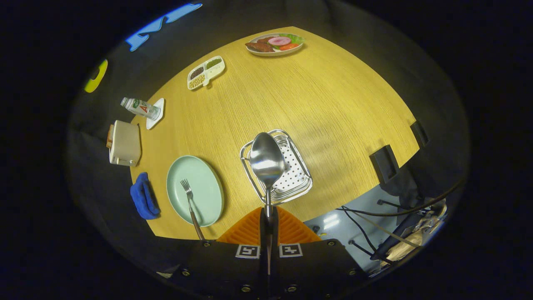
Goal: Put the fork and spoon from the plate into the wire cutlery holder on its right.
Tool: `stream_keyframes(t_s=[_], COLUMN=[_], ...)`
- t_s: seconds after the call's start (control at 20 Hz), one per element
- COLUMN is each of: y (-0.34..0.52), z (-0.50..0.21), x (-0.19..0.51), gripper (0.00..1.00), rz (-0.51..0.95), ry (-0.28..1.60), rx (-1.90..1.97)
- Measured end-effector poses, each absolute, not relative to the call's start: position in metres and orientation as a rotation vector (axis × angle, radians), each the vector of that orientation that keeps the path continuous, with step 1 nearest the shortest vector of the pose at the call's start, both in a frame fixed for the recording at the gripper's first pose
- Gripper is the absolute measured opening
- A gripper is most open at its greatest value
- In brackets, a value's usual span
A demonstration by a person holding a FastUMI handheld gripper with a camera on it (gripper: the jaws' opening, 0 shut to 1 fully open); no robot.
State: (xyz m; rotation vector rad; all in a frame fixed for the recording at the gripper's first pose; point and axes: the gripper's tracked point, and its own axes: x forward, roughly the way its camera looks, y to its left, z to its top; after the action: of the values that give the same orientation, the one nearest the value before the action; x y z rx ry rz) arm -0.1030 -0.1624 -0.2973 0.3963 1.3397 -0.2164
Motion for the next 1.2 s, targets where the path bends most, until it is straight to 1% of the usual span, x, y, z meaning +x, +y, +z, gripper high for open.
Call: stream_keyframes(t_s=[0.15, 0.2, 0.3, 0.4, 0.45, 0.5, 0.6, 0.65, 0.7, 0.9, 1.2], y=[-0.167, -0.169, -0.17, -0.174, -0.175, -0.176, -0.176, -0.177, -0.178, -0.192, -0.207], z=[-0.298, -0.298, -0.296, -0.293, -0.291, -0.288, -0.288, -0.287, -0.286, -0.279, -0.247], x=[-0.105, -0.104, -0.099, -0.094, -0.093, -0.093, -0.092, -0.094, -0.095, -0.092, -0.07], gripper=[0.03, 0.06, 0.07, 0.14, 0.15, 0.25, 0.25, 0.32, 0.44, 0.44, 0.44], rz=[-0.215, -0.22, -0.214, -0.226, -0.229, -0.231, -0.226, -0.225, -0.229, -0.27, -0.311], ry=[1.383, 1.384, 1.378, 1.364, 1.356, 1.351, 1.34, 1.342, 1.336, 1.279, 1.13], rx=[0.381, 0.38, 0.384, 0.392, 0.393, 0.395, 0.408, 0.407, 0.404, 0.344, 0.232])
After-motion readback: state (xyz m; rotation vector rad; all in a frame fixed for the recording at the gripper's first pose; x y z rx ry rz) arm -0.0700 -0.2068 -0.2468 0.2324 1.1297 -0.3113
